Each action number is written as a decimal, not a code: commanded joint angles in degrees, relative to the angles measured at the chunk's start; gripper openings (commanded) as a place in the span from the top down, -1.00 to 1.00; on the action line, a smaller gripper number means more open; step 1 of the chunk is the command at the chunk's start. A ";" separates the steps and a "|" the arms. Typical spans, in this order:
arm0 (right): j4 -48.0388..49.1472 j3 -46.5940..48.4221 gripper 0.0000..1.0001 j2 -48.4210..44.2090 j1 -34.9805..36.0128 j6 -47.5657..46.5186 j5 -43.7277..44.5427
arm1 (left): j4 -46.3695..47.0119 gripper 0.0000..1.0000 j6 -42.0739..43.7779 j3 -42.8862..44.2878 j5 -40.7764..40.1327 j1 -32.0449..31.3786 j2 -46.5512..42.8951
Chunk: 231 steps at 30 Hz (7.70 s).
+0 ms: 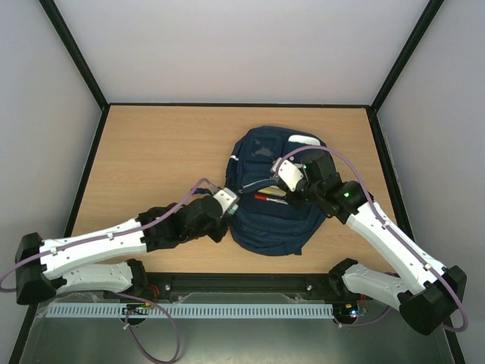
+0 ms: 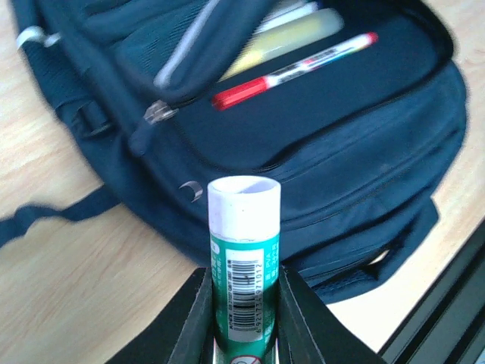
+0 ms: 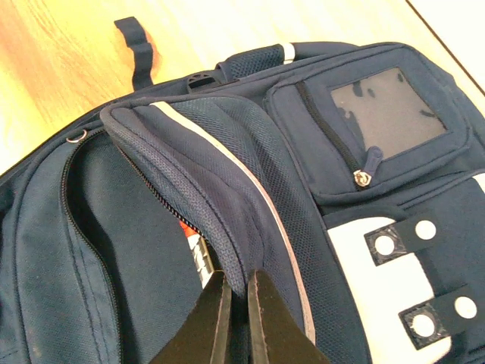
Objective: Pack the student bag
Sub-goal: Place the stationery in the student bag, then zip the student bag at the center of the board.
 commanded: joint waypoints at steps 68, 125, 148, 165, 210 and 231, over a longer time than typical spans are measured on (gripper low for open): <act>-3.51 4.84 0.99 -5.32 -0.23 2.52 -8.91 | 20.71 0.09 61.99 29.87 -35.57 -6.94 50.37; -6.66 -2.73 0.00 -3.61 -0.23 -1.56 -18.06 | 22.84 0.01 -7.55 -3.25 21.68 20.53 12.29; 9.22 -15.03 0.20 12.34 -0.23 2.17 -2.91 | 48.58 -0.98 16.72 -14.89 28.55 24.84 20.55; 8.46 -14.92 0.20 13.06 -0.23 2.25 -4.10 | 45.81 -0.32 33.18 -14.92 35.97 28.65 22.63; 9.86 -14.36 0.30 17.33 -0.23 4.39 4.91 | 16.79 0.96 16.67 -6.30 12.48 11.33 24.31; 8.07 -9.55 0.33 25.59 -0.23 5.73 1.28 | 32.07 0.95 5.41 -3.35 9.15 -7.01 27.87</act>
